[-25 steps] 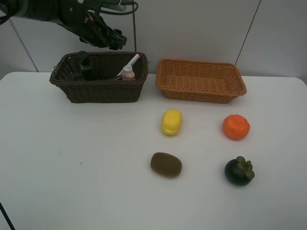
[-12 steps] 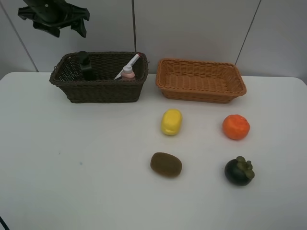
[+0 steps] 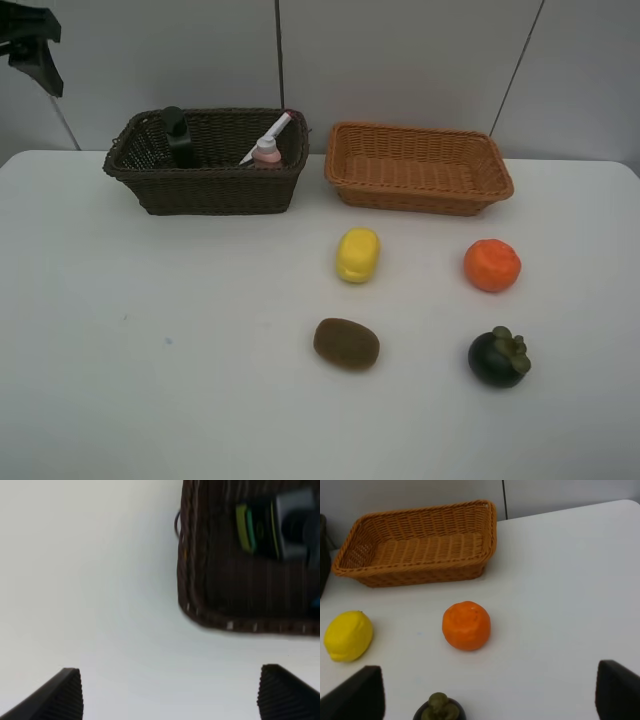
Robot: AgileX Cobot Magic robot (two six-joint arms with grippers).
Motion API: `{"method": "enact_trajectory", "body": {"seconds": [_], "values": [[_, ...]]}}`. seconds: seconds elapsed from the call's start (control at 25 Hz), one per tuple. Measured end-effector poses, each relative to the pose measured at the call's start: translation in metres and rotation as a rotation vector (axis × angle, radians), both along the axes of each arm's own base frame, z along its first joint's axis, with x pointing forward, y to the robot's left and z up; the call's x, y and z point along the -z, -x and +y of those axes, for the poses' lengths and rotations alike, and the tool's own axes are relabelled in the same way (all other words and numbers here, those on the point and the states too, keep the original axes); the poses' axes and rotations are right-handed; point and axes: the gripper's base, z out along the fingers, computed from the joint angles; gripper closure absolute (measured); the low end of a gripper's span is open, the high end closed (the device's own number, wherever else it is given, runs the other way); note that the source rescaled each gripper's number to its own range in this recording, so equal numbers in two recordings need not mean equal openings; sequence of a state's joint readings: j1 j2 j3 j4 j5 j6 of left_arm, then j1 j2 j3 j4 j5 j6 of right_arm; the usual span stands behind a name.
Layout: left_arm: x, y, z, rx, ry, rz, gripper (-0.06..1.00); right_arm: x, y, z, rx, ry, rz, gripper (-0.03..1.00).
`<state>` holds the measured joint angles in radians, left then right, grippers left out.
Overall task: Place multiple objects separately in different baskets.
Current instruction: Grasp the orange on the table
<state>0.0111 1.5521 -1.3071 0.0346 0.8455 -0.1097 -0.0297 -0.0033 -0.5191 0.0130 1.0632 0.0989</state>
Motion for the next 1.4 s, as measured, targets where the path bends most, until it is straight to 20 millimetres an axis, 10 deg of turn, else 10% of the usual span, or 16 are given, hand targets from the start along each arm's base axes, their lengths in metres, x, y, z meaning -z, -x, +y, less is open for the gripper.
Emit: {"method": "enact_trajectory", "body": {"seconds": [0.72,1.4], "values": [[-0.011,0.256,-0.003,0.102,-0.092,-0.323,0.04,0.0,0.0,0.0,0.0,0.0,0.0,-0.03],[0.03,0.34,-0.018,0.196,0.005,-0.561,0.04,0.0,0.0,0.0,0.0,0.0,0.0,-0.03]]}}
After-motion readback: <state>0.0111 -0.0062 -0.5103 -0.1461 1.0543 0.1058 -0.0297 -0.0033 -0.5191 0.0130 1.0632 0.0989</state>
